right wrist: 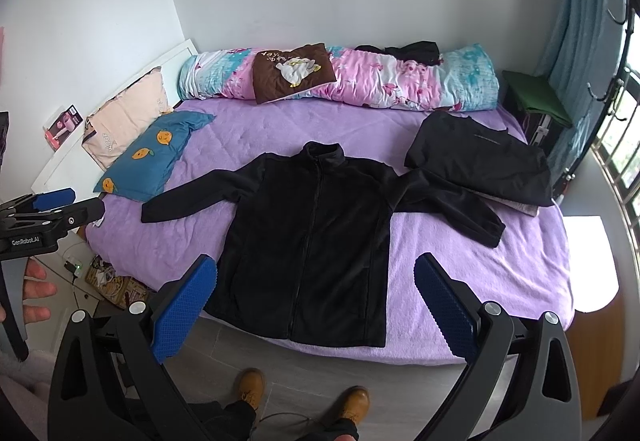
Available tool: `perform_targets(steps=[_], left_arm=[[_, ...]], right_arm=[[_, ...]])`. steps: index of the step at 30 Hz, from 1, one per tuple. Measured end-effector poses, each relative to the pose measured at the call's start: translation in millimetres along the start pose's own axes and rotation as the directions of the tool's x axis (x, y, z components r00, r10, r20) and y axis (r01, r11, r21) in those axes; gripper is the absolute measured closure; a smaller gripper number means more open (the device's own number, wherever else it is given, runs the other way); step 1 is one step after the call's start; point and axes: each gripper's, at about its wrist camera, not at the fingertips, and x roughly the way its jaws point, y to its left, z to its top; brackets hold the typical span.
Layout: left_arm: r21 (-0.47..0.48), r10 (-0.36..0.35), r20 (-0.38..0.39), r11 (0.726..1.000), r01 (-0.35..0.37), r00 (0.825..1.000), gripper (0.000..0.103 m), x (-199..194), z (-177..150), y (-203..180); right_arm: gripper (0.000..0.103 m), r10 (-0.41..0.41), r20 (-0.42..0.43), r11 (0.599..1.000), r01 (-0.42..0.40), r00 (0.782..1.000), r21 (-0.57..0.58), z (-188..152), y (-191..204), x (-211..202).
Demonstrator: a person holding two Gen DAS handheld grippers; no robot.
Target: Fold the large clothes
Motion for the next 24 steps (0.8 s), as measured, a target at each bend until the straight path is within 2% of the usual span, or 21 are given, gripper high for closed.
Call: perform_targets(steps=[24], left_arm=[[-0.006, 0.021, 0.017, 1.0, -0.021, 1.0, 0.006, -4.4, 3.0, 6.3]], right_arm=[[0.006, 0.002, 0.003, 1.0, -0.002, 1.0, -0.002, -0.3, 1.6, 0.2]])
